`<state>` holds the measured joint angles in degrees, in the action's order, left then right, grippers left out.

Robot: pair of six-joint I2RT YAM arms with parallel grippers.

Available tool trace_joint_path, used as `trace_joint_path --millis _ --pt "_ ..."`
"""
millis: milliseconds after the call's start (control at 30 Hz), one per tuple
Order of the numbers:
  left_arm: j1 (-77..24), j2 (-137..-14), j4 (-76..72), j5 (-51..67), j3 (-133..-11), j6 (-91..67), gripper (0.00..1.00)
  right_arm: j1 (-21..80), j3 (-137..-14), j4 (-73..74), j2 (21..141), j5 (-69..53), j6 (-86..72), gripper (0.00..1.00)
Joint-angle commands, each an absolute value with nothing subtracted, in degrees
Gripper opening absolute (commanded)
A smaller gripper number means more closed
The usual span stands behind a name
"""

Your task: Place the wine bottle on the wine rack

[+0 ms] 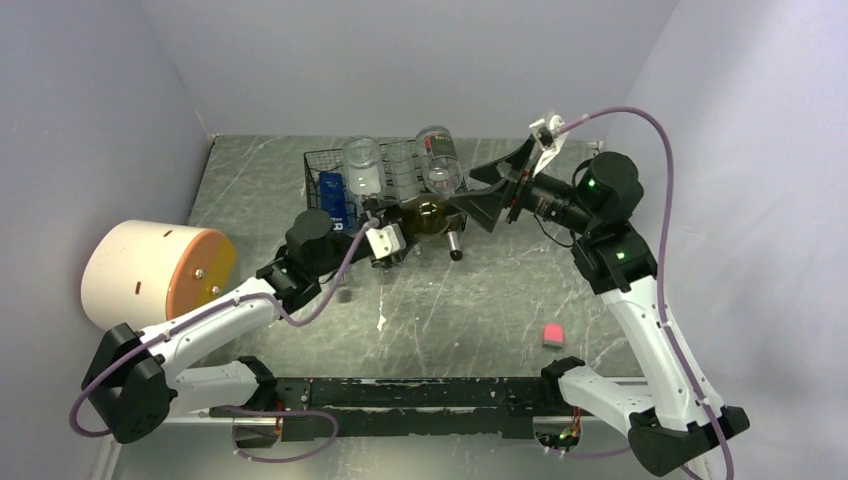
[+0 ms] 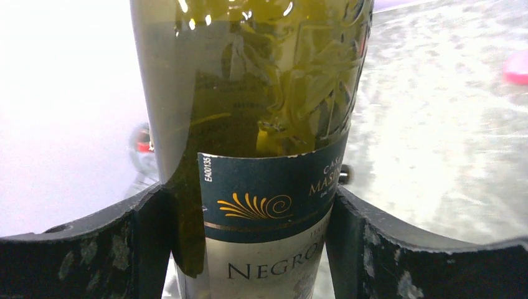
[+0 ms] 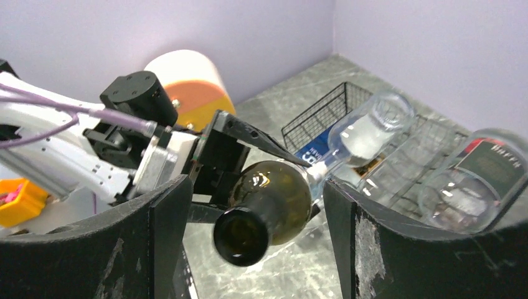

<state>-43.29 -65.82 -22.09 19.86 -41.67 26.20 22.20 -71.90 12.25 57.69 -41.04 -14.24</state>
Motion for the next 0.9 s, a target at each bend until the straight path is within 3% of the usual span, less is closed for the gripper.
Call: trace_joint_path --millis 0,433,700,867 --pt "-43.4 -63.2 -32.8 16.1 -47.6 46.5 0.07 22.4 -76.2 15.5 56.0 -34.4 -12.6 0.81" --pt "-43.4 -69.8 -20.7 15.3 -63.7 77.6 0.07 22.4 -86.2 29.9 57.8 -22.6 -3.9 0.8" --pt "-43.4 -71.4 -20.0 14.8 -64.8 95.3 0.07 22.4 -84.4 35.4 56.9 -24.8 0.0 0.8" --pt "-43.4 -70.9 -16.6 17.2 -65.3 99.8 0.07 22.4 -84.4 40.4 59.7 -31.8 2.7 0.76"
